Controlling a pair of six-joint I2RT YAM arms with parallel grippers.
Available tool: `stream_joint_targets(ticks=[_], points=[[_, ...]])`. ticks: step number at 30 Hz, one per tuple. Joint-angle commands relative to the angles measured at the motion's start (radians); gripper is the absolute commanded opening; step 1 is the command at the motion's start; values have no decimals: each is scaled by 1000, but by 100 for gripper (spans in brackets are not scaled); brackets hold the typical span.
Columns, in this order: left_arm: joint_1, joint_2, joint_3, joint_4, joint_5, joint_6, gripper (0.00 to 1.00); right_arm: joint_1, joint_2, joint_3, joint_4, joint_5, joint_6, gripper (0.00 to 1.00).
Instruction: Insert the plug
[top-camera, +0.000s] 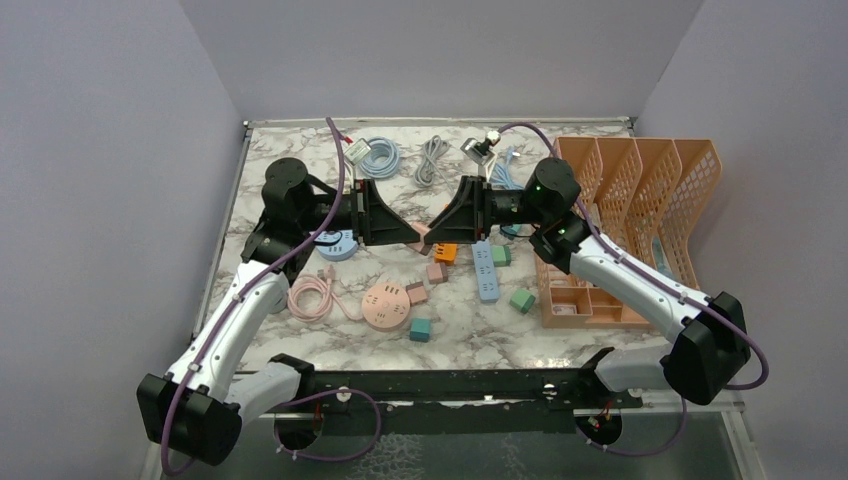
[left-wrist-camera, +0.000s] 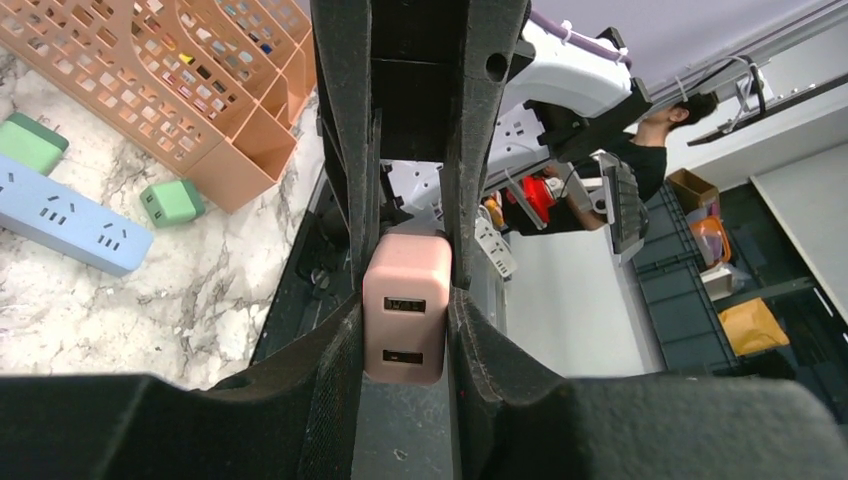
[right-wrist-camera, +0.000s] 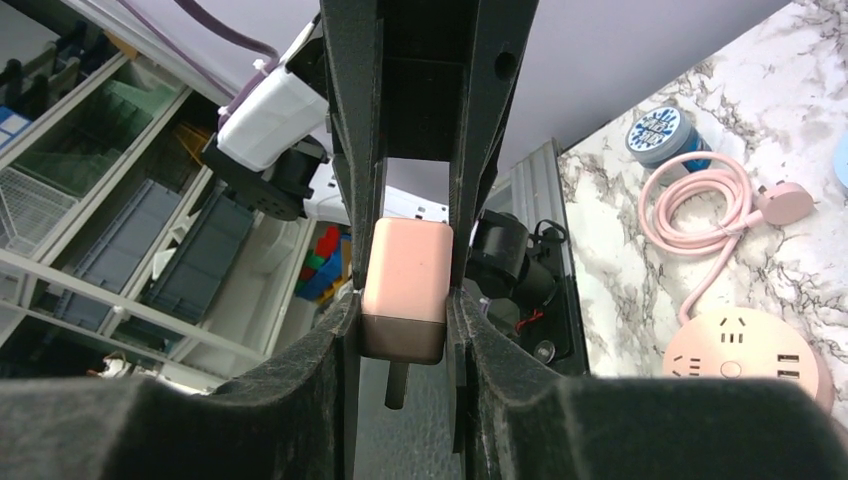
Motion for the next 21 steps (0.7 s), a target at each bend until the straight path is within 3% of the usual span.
stream_joint_targets(ticks=[1, 4, 8, 14, 21], points=[[-3, 11, 4, -11, 21, 52, 0, -4, -6, 30, -20, 52, -51, 38], [14, 21, 24, -118, -37, 169, 0, -13, -39, 18, -102, 140, -111, 64], [68, 57, 69, -355, -196, 404, 0, -19, -110, -9, -255, 386, -237, 80], [165, 105, 91, -540, -577, 556, 0, -19, -223, -66, -421, 846, -282, 84], [197, 196, 130, -633, -1135, 623, 0, -19, -227, -73, -499, 921, -283, 78]])
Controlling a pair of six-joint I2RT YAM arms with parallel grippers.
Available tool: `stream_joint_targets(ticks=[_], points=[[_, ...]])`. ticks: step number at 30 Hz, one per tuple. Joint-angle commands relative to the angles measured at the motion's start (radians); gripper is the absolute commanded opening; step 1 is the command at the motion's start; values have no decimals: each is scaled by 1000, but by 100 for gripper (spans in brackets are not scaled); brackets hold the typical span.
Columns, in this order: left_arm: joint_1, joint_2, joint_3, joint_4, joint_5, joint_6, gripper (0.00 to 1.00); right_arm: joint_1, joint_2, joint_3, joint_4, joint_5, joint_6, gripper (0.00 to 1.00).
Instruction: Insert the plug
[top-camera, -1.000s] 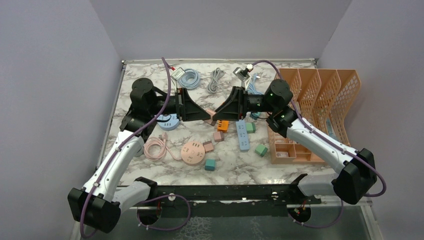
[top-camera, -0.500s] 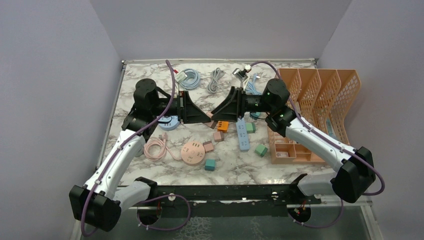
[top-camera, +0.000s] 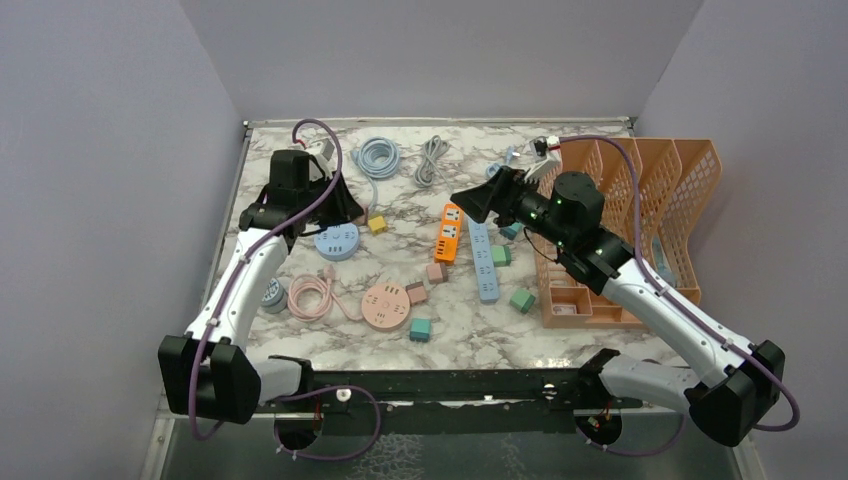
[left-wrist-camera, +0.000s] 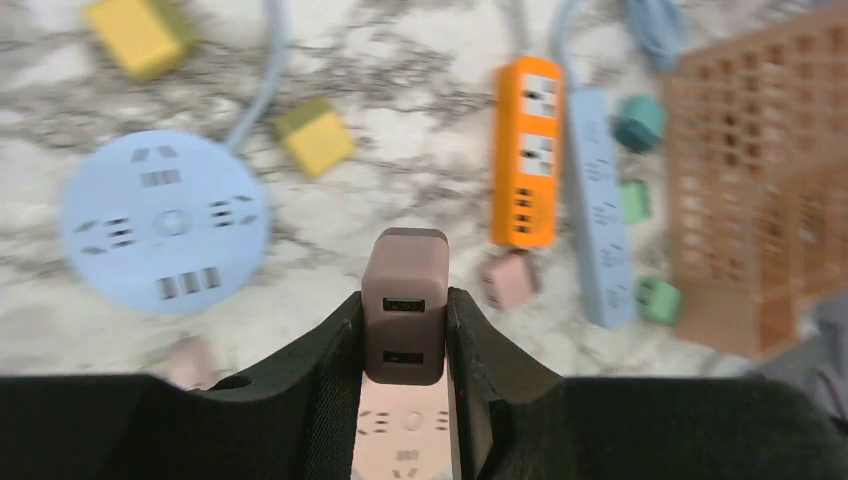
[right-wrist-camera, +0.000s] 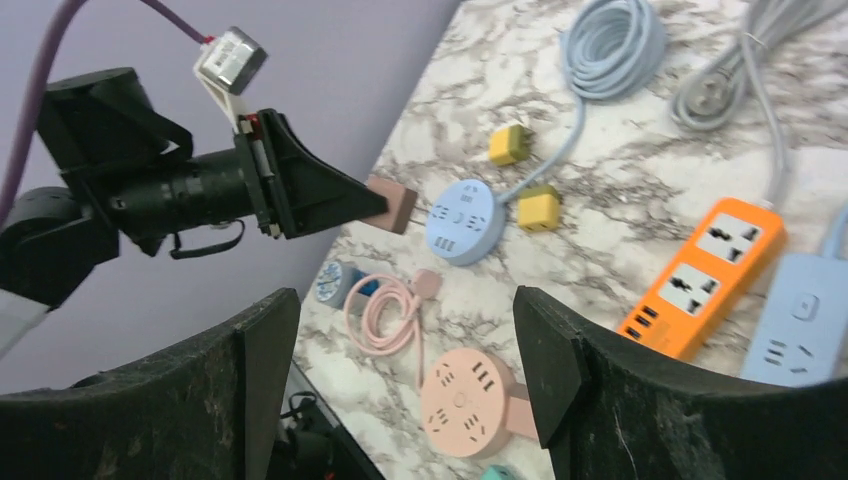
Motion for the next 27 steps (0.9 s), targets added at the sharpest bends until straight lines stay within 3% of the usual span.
stream_joint_targets(ticks=[1, 4, 8, 15, 27], points=[[23, 43, 36, -74, -465, 80, 0, -5, 11, -25, -74, 123, -29, 77], [32, 95, 46, -62, -553, 105, 0, -5, 49, -33, -63, 118, -50, 76], [40, 168, 61, -62, -563, 209, 0, -5, 108, -40, -33, 97, -75, 74], [62, 252, 37, -61, -543, 333, 0, -5, 213, -26, 25, 65, -121, 73], [86, 381, 135, -153, -458, 362, 0, -5, 370, 74, -16, 31, -165, 72]])
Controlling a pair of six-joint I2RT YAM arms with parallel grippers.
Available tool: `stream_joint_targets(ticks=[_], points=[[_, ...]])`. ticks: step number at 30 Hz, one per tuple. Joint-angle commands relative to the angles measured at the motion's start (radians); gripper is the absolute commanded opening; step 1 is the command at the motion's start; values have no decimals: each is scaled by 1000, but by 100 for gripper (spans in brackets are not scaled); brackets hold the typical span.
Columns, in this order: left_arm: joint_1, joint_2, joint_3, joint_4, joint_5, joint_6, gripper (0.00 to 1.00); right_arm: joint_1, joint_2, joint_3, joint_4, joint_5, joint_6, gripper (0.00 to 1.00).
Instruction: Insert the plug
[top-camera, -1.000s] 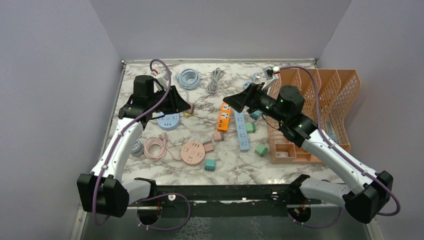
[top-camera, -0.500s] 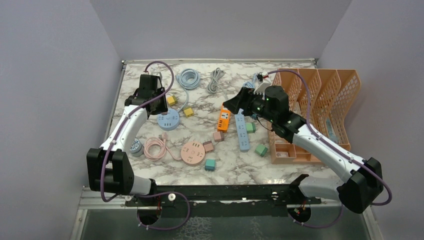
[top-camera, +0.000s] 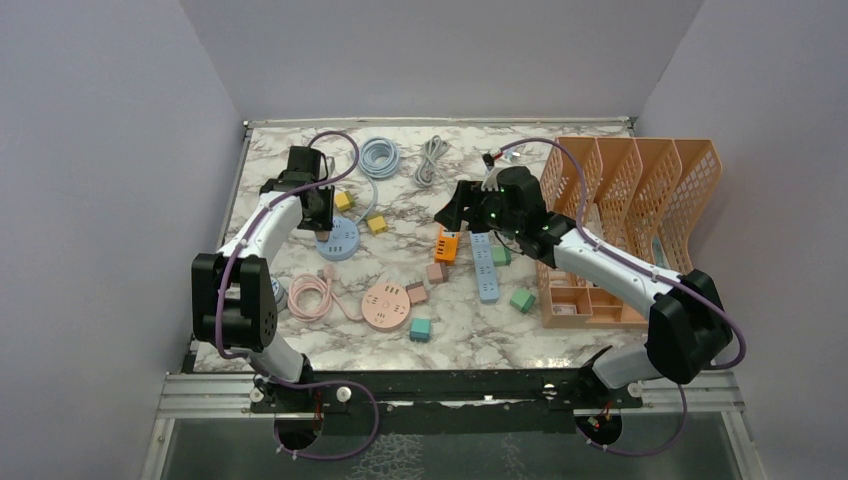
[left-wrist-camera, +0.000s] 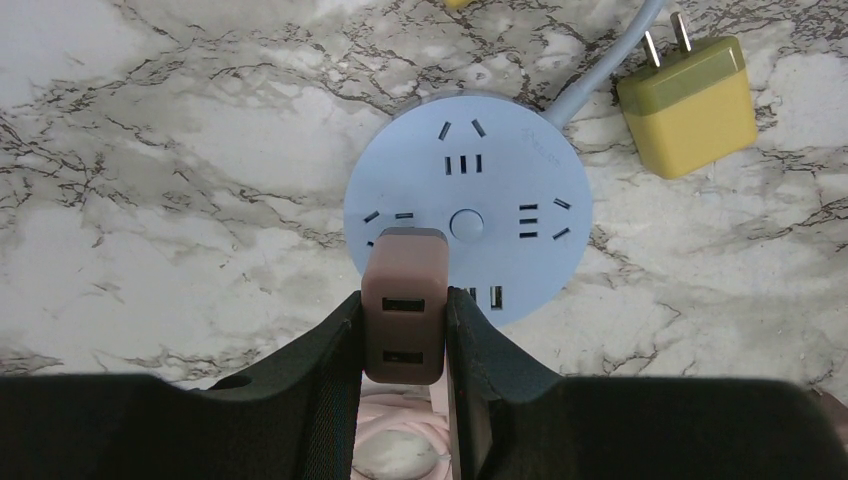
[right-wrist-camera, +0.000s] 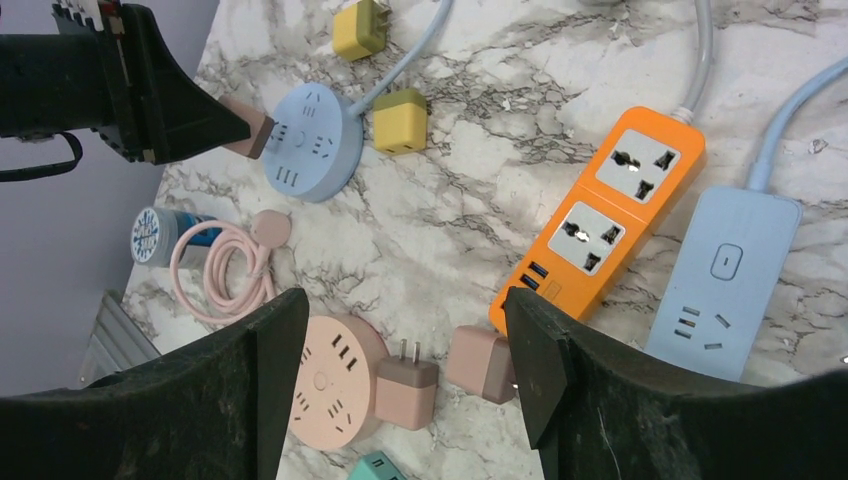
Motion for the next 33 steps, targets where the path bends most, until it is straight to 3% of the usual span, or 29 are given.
stream_joint_targets(ticks=[1, 15, 33], points=[[9, 8, 40, -34, 24, 33, 0, -3, 41, 72, 4, -20, -29, 72], [12, 97, 49, -5, -7, 11, 0, -3, 86, 91, -11, -30, -34, 71], [13, 53, 37, 36, -15, -46, 0, -3, 78, 55, 0, -21, -13, 71]])
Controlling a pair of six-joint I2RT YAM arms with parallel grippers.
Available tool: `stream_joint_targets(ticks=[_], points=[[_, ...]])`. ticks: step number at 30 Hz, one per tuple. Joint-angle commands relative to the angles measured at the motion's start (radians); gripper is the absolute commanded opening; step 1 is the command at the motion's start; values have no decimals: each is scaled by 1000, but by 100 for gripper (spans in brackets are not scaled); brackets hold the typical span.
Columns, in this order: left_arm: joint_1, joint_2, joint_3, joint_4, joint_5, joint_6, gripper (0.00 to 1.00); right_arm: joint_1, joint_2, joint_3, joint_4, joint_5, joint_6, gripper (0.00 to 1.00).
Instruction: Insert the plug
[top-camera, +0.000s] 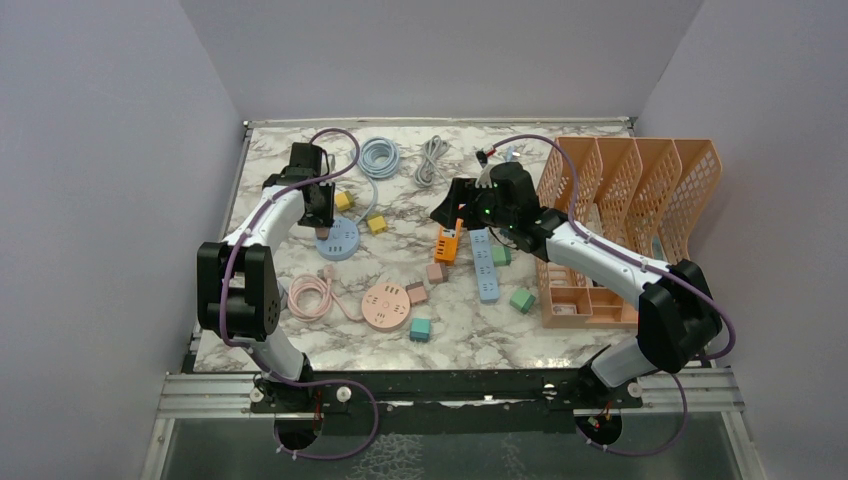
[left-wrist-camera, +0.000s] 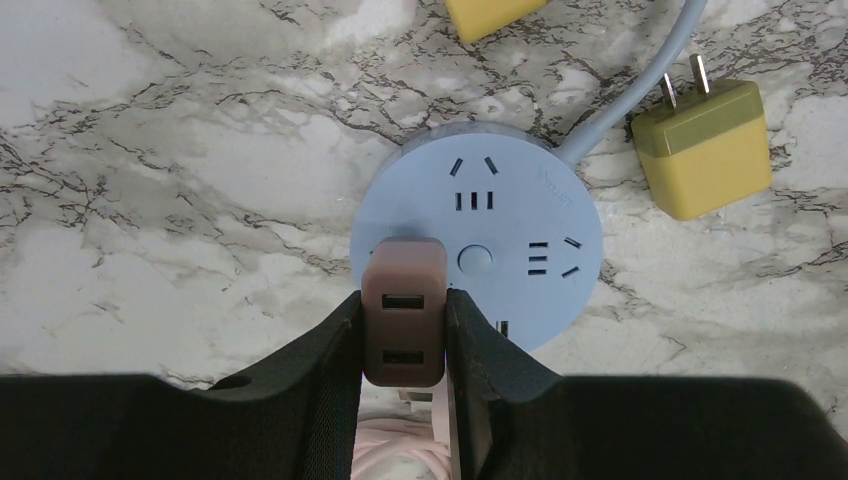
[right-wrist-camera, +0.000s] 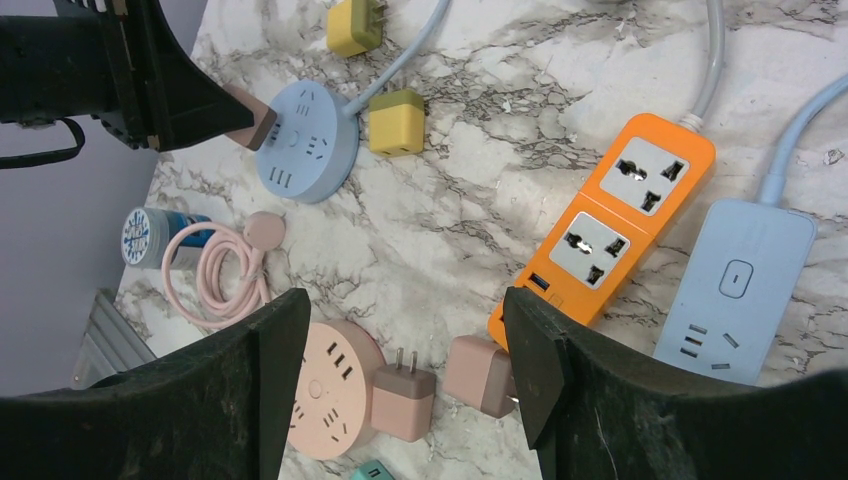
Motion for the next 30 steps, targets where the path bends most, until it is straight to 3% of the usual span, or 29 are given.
stream_joint_targets(ticks=[1, 8, 30], points=[[7, -26, -12, 37, -5, -34, 0, -3, 3, -3, 5, -6, -1, 71], [7, -112, -65, 125, -4, -42, 0, -3, -1, -16, 3, -3, 1, 70], [7, -23, -80, 61, -17, -27, 0, -3, -42, -62, -13, 26, 0, 70]])
